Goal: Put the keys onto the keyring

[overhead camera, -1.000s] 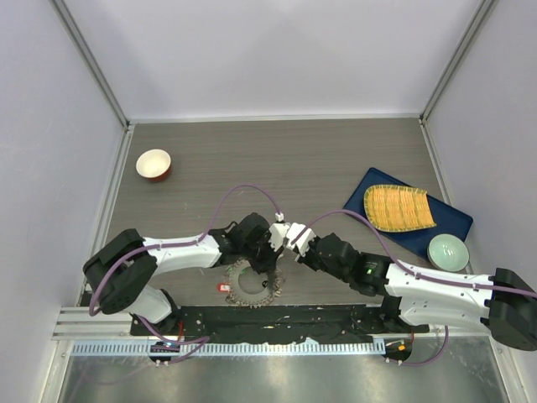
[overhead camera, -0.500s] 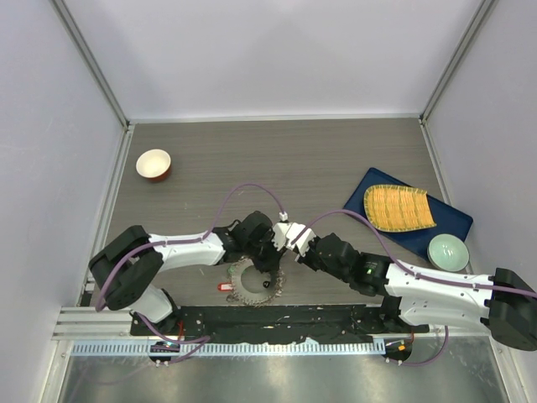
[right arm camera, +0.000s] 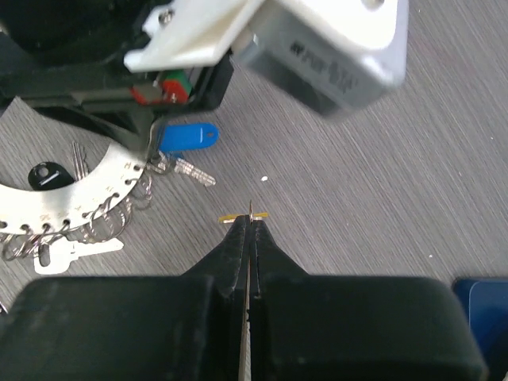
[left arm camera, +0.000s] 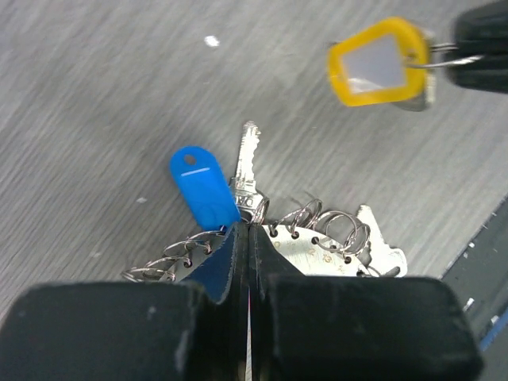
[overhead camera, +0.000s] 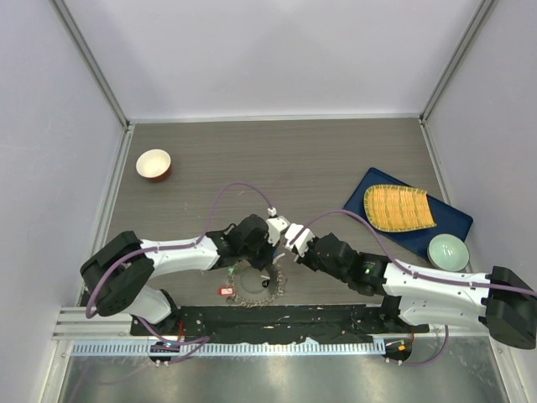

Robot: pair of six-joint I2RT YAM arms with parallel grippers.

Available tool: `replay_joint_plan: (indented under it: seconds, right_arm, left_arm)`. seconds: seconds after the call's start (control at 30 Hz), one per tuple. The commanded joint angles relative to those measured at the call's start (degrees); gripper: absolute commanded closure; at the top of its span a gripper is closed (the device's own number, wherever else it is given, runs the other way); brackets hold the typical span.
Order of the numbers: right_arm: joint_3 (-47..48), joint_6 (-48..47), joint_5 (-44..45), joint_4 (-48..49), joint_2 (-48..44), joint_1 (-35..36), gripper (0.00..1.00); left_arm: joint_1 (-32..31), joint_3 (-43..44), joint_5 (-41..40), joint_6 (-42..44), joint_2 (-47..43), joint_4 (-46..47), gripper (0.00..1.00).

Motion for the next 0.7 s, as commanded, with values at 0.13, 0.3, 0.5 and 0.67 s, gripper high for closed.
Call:
replay_joint_plan:
  seconds: [0.13,0.3,0.5,0.67]
  right_arm:
    - [0.14,0.43,0.44,3.21,0.55,0.28,0.99]
    - [0.14,0.43,0.44,3.21,0.55,0.28,0.99]
    - [0.23,0.43,0.36,3.12,0.81,0.28,0.99]
    - [0.23,0.43,0.35,3.03,0.64,0.19,0.99]
  left_arm:
    - [-0.08,-1.63,-12.82,-7.47,-3.25,0.42,1.00]
    - [-0.34,-0.84,-10.01,-7.47,-3.08,0.24,1.00]
    - [-0.78,0.65,-7.45,-4.93,-2.29,-0.90,0.83]
    - [-0.78,1.27,-7.98,-2.99,-2.46,-1.69,0.73]
